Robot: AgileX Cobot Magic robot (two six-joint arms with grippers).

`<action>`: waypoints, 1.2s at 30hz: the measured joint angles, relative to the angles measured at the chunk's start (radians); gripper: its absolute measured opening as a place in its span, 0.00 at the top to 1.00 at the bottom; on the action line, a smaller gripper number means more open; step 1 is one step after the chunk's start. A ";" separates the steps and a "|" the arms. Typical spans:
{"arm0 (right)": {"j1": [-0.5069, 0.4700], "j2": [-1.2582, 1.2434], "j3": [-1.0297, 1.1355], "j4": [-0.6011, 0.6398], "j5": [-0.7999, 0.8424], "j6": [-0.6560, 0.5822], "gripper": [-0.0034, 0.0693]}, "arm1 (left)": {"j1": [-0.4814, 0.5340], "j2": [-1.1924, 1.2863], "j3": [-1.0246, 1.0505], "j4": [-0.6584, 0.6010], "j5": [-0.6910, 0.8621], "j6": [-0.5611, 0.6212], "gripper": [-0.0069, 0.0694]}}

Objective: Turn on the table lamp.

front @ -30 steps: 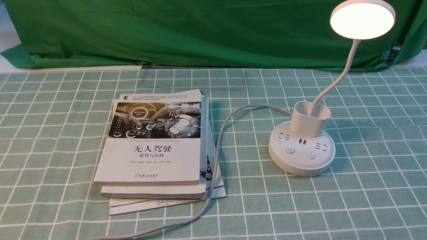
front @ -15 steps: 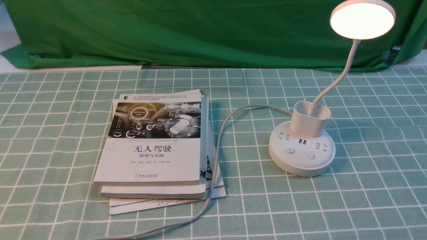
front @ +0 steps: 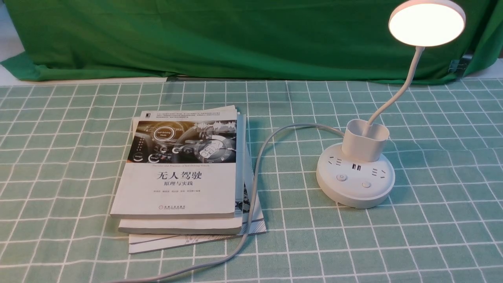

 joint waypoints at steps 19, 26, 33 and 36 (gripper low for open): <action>0.000 0.000 0.000 0.000 0.000 0.000 0.63 | 0.000 0.000 0.000 0.000 0.000 0.000 0.88; 0.000 0.000 0.000 0.000 0.000 0.000 0.62 | 0.000 0.000 0.000 0.000 0.000 0.000 0.88; 0.000 0.000 0.000 0.000 0.000 0.000 0.62 | 0.000 0.000 0.000 0.000 0.000 0.000 0.88; 0.000 0.000 0.000 0.000 0.000 0.000 0.62 | 0.000 0.000 0.000 0.000 0.000 0.000 0.88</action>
